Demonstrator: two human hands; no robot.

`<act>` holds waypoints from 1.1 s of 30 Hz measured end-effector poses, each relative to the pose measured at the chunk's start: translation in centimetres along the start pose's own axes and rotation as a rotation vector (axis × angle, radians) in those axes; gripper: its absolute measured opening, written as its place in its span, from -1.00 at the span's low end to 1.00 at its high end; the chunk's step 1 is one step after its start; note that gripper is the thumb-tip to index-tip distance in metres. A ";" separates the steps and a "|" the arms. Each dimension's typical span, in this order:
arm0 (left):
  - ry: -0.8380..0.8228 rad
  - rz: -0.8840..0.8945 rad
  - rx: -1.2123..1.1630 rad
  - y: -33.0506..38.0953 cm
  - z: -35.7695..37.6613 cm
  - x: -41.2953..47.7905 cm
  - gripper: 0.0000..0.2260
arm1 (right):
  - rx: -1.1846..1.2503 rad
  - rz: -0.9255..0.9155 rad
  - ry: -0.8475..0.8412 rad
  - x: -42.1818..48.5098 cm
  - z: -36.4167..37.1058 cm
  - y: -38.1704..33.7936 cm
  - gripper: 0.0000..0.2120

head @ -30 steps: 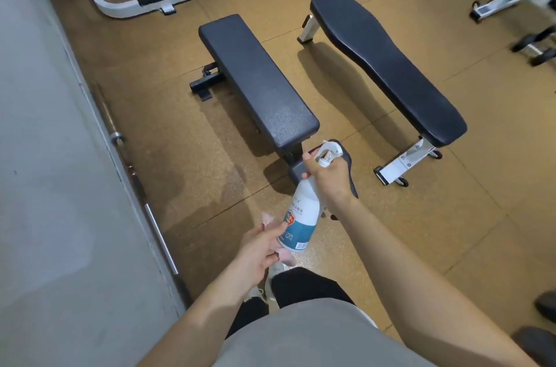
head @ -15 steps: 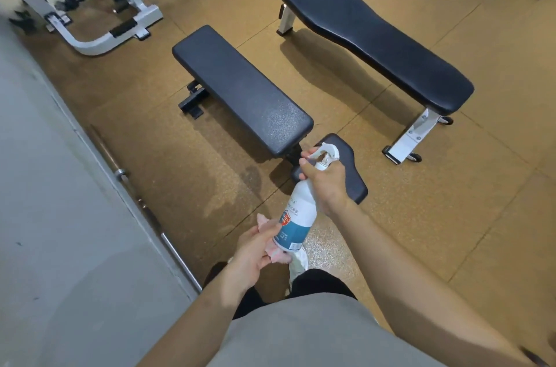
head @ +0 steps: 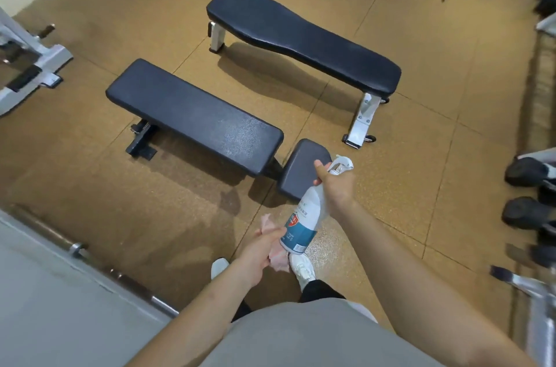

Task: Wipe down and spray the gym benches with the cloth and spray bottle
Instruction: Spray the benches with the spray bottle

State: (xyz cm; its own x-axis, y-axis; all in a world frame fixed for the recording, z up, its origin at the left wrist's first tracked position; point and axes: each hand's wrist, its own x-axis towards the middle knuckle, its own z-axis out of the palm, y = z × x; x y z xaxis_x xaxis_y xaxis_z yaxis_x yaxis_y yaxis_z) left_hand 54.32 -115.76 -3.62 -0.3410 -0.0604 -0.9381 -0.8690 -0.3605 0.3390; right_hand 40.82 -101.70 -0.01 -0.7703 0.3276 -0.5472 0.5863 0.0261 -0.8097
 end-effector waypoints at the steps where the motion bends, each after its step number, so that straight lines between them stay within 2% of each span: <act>1: -0.022 -0.013 0.025 0.4 -0.6 0.0 -0.31 | 0.015 0.005 0.005 -0.3 0.5 0.0 -0.81; 4: -0.048 -0.045 0.042 1.6 -2.4 -0.1 -0.53 | 0.107 -0.026 -0.010 -1.1 1.6 0.2 -0.85; 7: -0.051 -0.050 0.046 2.5 -3.8 0.2 -0.43 | 0.094 0.019 0.084 -1.7 2.5 0.6 -0.88; 9: -0.062 -0.044 0.067 2.8 -4.3 0.3 -0.37 | 0.051 0.059 0.146 -1.9 3.1 0.8 -0.81; 12: -0.064 -0.059 0.122 3.4 -4.2 0.0 -0.53 | 0.021 0.046 0.129 -1.9 3.6 0.9 -0.85; 14: -0.073 -0.063 0.194 3.6 -4.1 0.3 -0.54 | 0.030 0.002 0.107 -1.8 3.7 1.0 -0.81; 16: -0.041 -0.073 0.179 4.4 -3.9 0.7 -0.60 | 0.081 -0.016 0.110 -1.5 3.8 1.1 -0.87; 17: -0.021 -0.082 0.159 4.9 -4.0 0.7 -0.65 | 0.126 0.000 0.116 -1.4 4.0 1.2 -0.91; 20: -0.048 -0.156 0.119 6.6 -3.8 0.4 -0.69 | 0.154 0.073 0.135 -0.4 4.8 1.2 -0.80; 24: -0.010 -0.139 0.179 8.8 -2.8 -0.1 -0.82 | 0.215 0.069 0.046 1.4 5.3 0.6 -0.87; 28: 0.033 -0.115 0.208 10.5 -1.5 0.9 -0.81 | 0.242 0.119 0.079 3.6 5.0 -0.4 -0.89; 31: 0.027 -0.105 0.230 11.1 -0.4 1.9 -0.67 | 0.205 0.163 0.126 5.2 4.8 -0.8 -0.81; 33: 0.049 -0.087 0.229 11.2 0.0 2.5 -0.66 | 0.210 0.141 0.087 6.0 4.7 -0.8 -0.85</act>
State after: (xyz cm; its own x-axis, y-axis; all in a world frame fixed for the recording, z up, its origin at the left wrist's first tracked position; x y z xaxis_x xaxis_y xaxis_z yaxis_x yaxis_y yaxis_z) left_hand 43.69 -119.95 -2.15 -0.2483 -0.0850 -0.9650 -0.9549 -0.1460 0.2585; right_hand 34.57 -104.16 -3.63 -0.6550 0.3946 -0.6444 0.6140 -0.2192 -0.7582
